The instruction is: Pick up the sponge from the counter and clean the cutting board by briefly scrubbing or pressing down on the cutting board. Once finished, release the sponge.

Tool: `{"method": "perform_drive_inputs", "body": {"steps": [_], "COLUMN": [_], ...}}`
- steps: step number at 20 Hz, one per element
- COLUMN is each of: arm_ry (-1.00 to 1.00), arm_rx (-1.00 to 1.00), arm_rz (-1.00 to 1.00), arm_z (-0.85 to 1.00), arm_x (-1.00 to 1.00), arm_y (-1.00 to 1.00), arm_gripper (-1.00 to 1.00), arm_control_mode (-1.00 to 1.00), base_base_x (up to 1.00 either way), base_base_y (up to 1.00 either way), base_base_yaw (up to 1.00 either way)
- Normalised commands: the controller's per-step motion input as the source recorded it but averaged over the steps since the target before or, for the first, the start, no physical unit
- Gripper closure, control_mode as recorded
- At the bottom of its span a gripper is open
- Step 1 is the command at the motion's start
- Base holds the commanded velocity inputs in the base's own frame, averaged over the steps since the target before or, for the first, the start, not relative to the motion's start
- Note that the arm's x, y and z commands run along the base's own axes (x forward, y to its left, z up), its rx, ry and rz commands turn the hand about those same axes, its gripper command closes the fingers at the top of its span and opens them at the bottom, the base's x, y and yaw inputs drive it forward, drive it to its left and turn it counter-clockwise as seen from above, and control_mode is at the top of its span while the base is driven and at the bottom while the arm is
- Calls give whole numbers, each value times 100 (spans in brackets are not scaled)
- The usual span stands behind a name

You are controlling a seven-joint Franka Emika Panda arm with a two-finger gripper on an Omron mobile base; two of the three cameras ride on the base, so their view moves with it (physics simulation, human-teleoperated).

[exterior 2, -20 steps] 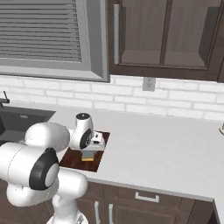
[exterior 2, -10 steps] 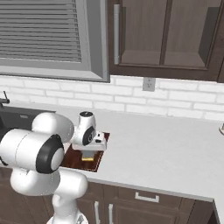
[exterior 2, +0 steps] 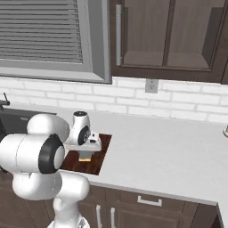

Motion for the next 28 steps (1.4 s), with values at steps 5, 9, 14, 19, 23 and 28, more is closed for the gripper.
{"method": "perform_drive_inputs", "body": {"steps": [5,9,14,19,23,28], "arm_ry": [0,0,-1,-2,-2,0], "arm_rx": [0,0,0,0,0,0], "arm_rz": [0,0,0,0,0,0], "arm_z": [0,-5,-5,0,0,0], "arm_x": [1,18,47,57,54,25], "arm_y": [44,11,0,0,0,2], "arm_gripper": [100,100,100,100,100,100], "arm_control_mode": [-100,-100,-100,-100,-100,-100], "base_base_x": [0,0,0,0,0,0], "base_base_y": [0,0,0,0,0,0], "base_base_yaw": [0,0,0,0,0,0]}}
